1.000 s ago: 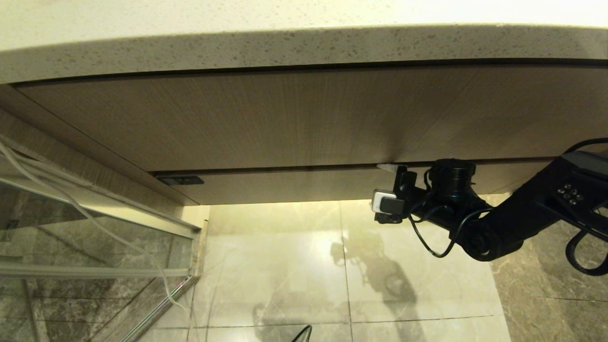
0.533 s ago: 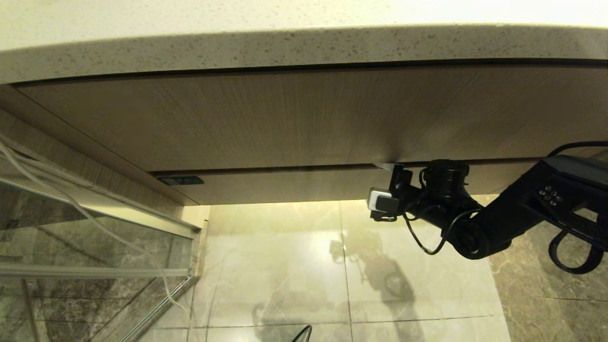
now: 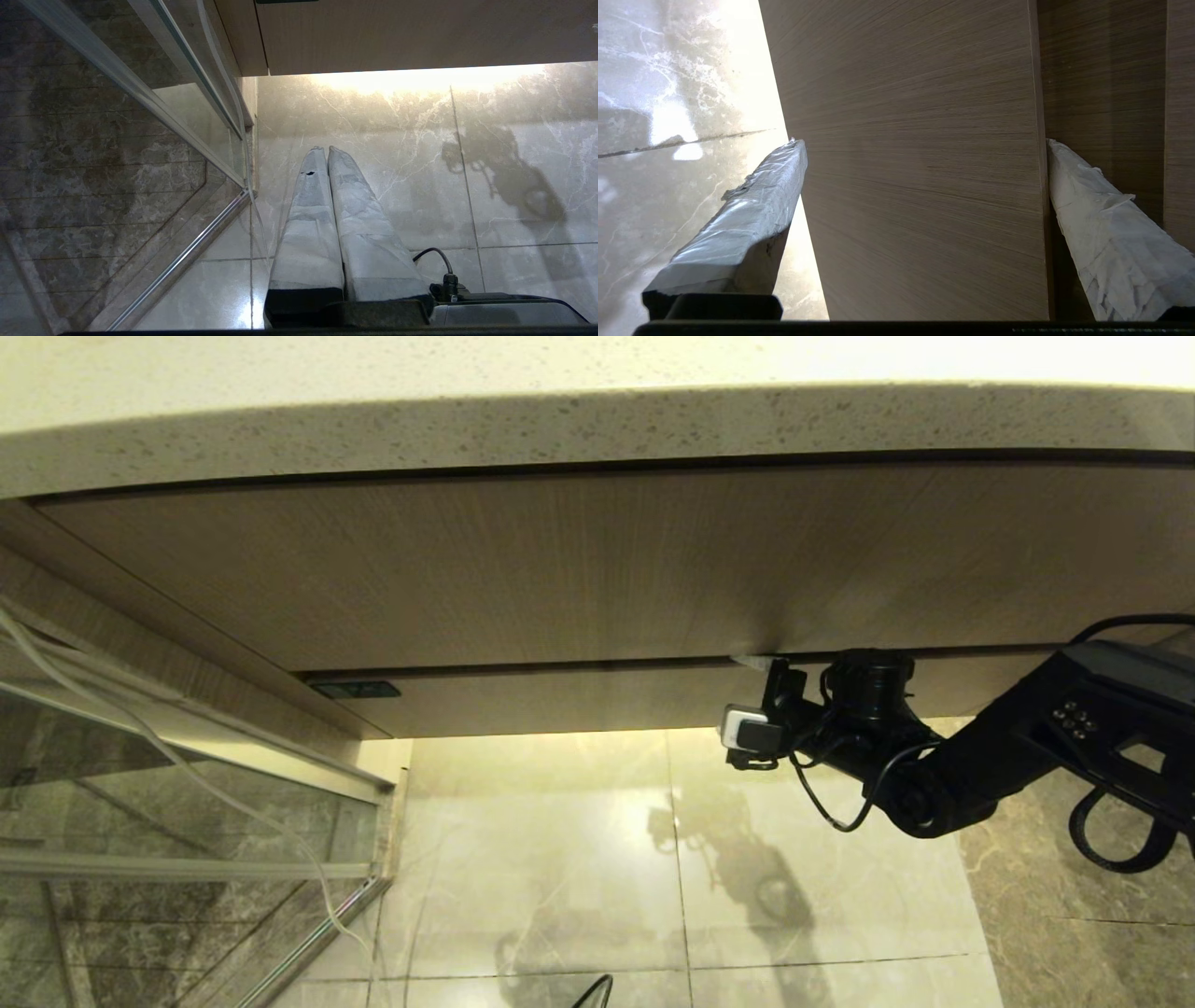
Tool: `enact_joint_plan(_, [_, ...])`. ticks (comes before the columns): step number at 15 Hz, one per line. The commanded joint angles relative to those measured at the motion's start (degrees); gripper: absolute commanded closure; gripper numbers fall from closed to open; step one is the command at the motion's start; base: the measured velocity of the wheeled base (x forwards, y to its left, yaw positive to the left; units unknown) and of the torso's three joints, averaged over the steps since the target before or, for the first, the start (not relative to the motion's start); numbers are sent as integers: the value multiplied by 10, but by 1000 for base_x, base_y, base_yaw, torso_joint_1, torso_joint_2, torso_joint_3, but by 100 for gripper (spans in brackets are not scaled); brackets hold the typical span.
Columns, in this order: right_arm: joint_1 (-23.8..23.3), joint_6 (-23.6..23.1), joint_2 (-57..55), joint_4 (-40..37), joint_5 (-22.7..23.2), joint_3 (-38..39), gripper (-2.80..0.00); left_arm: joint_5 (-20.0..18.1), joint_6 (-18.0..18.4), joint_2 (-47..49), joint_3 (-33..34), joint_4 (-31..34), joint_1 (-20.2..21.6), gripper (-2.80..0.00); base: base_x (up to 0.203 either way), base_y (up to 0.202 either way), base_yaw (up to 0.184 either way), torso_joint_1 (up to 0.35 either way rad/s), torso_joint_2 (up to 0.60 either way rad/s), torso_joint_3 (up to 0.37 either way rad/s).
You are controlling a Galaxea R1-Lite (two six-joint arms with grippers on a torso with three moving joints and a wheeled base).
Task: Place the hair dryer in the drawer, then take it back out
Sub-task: Pull open the drawer
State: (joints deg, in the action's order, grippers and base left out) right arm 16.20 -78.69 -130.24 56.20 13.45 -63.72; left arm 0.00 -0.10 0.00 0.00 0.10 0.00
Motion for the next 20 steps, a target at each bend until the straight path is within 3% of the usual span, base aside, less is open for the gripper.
enact_joint_plan(1, [0,-4,-4,-16,-1,1,-280,0,0,0,0,0,0,0,0,0,0,0,0,0])
enact_joint_plan(8, [0,-7,4,-119,-1,2,-280,1,0,0,0,0,0,0,0,0,0,0,0,0])
enact_joint_plan(20, [2,-13,50,-218,-3,1,-280,0,0,0,0,0,0,0,0,0,0,0,0,0])
